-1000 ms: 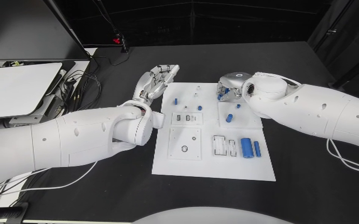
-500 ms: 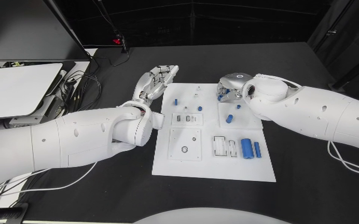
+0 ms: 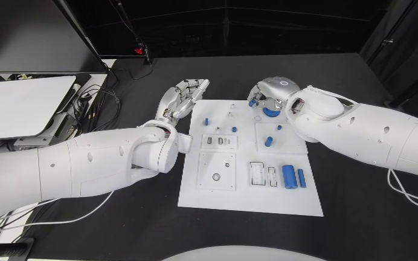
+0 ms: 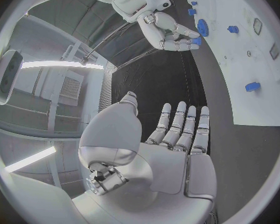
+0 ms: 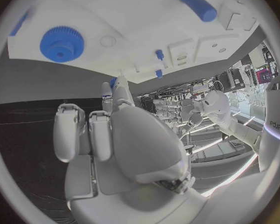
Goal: Assemble the parts on the task board
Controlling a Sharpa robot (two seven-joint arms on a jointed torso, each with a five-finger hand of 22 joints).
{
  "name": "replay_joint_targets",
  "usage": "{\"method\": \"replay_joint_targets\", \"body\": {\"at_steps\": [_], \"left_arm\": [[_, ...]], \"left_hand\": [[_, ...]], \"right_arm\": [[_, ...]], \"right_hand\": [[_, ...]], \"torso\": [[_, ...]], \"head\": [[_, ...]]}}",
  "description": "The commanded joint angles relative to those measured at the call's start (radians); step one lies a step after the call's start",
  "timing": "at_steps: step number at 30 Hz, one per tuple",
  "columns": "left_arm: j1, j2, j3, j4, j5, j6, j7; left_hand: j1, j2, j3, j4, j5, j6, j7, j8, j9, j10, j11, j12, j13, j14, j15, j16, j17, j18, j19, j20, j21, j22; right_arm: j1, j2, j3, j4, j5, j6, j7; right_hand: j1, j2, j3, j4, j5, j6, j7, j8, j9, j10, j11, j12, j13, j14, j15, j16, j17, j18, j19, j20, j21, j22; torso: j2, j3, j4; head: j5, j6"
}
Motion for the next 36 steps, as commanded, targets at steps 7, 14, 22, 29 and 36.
{"method": "replay_joint_targets", "body": {"at_steps": [7, 14, 22, 29, 36], "left_arm": [[0.002, 0.009, 0.001, -0.006, -0.007, 0.012, 0.317], [0.002, 0.012, 0.001, -0.009, -0.007, 0.013, 0.317], [0.002, 0.015, 0.001, -0.011, -0.007, 0.015, 0.316], [0.002, 0.014, 0.001, -0.011, -0.007, 0.015, 0.315], [0.002, 0.012, 0.001, -0.010, -0.007, 0.015, 0.315]], "left_hand": [[0.003, 0.007, -0.008, -0.001, 0.007, 0.008, 0.144, 0.005, -0.001, 0.004, 0.000, 0.004, 0.000, 0.006, -0.001, 0.003, 0.000, 0.005, 0.004, 0.002, 0.006, 0.000], [0.003, 0.007, -0.008, -0.001, 0.007, 0.008, 0.144, 0.005, -0.001, 0.004, 0.000, 0.004, 0.000, 0.006, -0.001, 0.003, 0.000, 0.005, 0.004, 0.002, 0.006, 0.000], [0.005, 0.008, -0.008, -0.001, 0.008, 0.008, 0.144, 0.005, -0.002, 0.003, 0.000, 0.004, 0.000, 0.006, -0.001, 0.003, 0.000, 0.004, 0.004, 0.002, 0.007, 0.001], [0.005, 0.008, -0.008, -0.001, 0.008, 0.008, 0.144, 0.005, -0.002, 0.003, 0.000, 0.004, 0.000, 0.006, 0.000, 0.003, 0.000, 0.004, 0.004, 0.002, 0.007, 0.001], [0.005, 0.008, -0.008, -0.001, 0.008, 0.008, 0.144, 0.005, -0.002, 0.003, 0.000, 0.004, 0.000, 0.006, 0.000, 0.003, 0.000, 0.004, 0.004, 0.002, 0.007, 0.001]], "right_arm": [[0.003, 0.048, 0.018, -0.052, 0.036, -0.108, 0.079], [0.003, 0.092, 0.020, -0.106, 0.053, -0.087, 0.103], [0.002, 0.143, 0.021, -0.172, 0.058, -0.044, 0.109], [0.001, 0.175, 0.020, -0.216, 0.059, -0.019, 0.109], [-0.001, 0.196, 0.020, -0.241, 0.059, 0.006, 0.095]], "right_hand": [[0.013, -0.003, 0.000, 0.011, 0.003, 0.045, 0.009, -0.009, 0.006, 0.009, 0.003, -0.018, 0.001, 0.057, 0.011, -0.001, 0.004, 0.000, -0.001, 0.005, -0.001, 0.037], [0.016, -0.005, 0.000, 0.013, 0.004, 0.045, 0.009, -0.012, 0.005, 0.010, 0.003, -0.026, 0.001, 0.057, 0.011, -0.001, 0.005, -0.001, 0.000, 0.006, 0.000, 0.040], [0.020, -0.006, 0.002, 0.016, 0.004, 0.045, 0.009, -0.017, 0.003, 0.012, 0.003, -0.036, 0.001, 0.058, 0.012, -0.001, 0.007, -0.001, 0.001, 0.007, 0.000, 0.040], [0.023, -0.007, 0.003, 0.018, 0.004, 0.045, 0.009, -0.021, 0.002, 0.012, 0.004, -0.042, 0.001, 0.058, 0.012, 0.000, 0.009, -0.001, 0.001, 0.007, 0.000, 0.041], [0.029, -0.007, 0.006, 0.020, 0.004, 0.043, 0.011, -0.028, 0.001, 0.010, 0.005, -0.056, 0.001, 0.058, 0.013, 0.000, 0.011, -0.001, 0.000, 0.009, 0.000, 0.041]], "torso": [[0.001, 0.0002, 0.0017], [0.000, 0.0009, -0.0003], [0.006, 0.0034, 0.0052], [0.008, 0.0035, 0.0059], [0.007, 0.0027, 0.0047]], "head": [[0.012, 0.016], [0.023, 0.011], [0.024, 0.012], [0.029, 0.015], [0.036, 0.012]]}}
